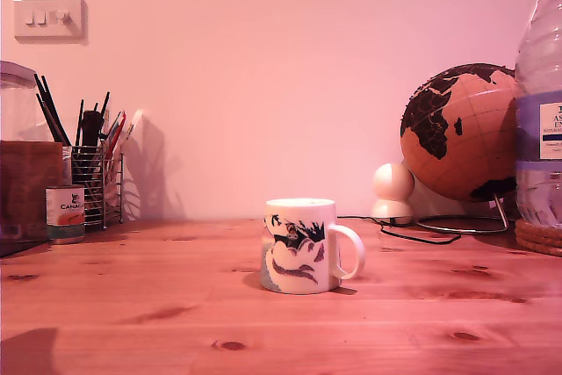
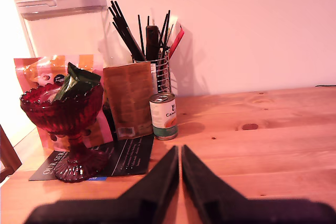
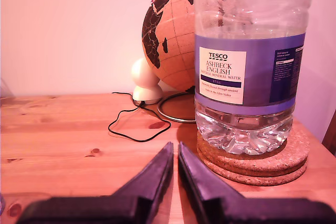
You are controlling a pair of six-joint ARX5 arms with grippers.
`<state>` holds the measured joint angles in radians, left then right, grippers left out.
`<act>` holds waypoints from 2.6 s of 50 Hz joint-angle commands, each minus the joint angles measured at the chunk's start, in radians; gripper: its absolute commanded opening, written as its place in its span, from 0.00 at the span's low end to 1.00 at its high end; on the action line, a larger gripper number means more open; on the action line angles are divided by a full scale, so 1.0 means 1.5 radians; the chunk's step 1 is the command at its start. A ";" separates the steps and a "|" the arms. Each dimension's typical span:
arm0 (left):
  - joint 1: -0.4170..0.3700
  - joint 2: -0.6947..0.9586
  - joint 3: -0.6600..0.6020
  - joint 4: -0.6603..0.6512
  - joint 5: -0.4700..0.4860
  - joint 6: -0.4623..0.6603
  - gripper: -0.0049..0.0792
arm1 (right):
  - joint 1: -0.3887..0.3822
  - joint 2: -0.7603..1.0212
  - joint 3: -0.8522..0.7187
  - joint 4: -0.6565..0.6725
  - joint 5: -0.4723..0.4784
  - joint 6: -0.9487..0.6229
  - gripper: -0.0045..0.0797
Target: Lift the coffee cup and remove the coffee capsule that is hidden under it
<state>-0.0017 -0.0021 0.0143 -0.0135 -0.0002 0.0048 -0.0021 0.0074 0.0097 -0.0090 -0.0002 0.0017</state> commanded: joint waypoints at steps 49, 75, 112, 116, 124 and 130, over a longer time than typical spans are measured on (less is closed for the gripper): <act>0.008 -0.007 -0.007 0.079 0.391 -0.313 0.03 | -0.012 -0.004 0.038 0.069 -0.345 0.319 0.10; -0.023 0.043 0.064 0.057 0.509 -0.330 0.03 | 0.063 0.195 0.243 -0.145 -0.382 0.207 0.12; -0.133 0.276 0.102 0.051 0.493 -0.194 0.03 | 0.289 0.836 0.666 -0.373 -0.200 -0.001 0.39; -0.142 0.276 0.102 0.059 0.480 -0.194 0.03 | 0.301 0.882 0.703 -0.410 -0.180 -0.045 0.40; -0.158 0.276 0.102 0.070 0.466 -0.176 0.03 | 0.320 0.957 0.757 -0.473 -0.119 -0.105 0.47; -0.167 0.276 0.102 0.072 0.460 -0.174 0.03 | 0.334 1.002 0.774 -0.487 -0.090 -0.135 0.47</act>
<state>-0.2447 0.4091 0.1612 0.0826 0.6956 -0.2695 0.4831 1.4837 1.1637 -0.7345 -0.1471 -0.1753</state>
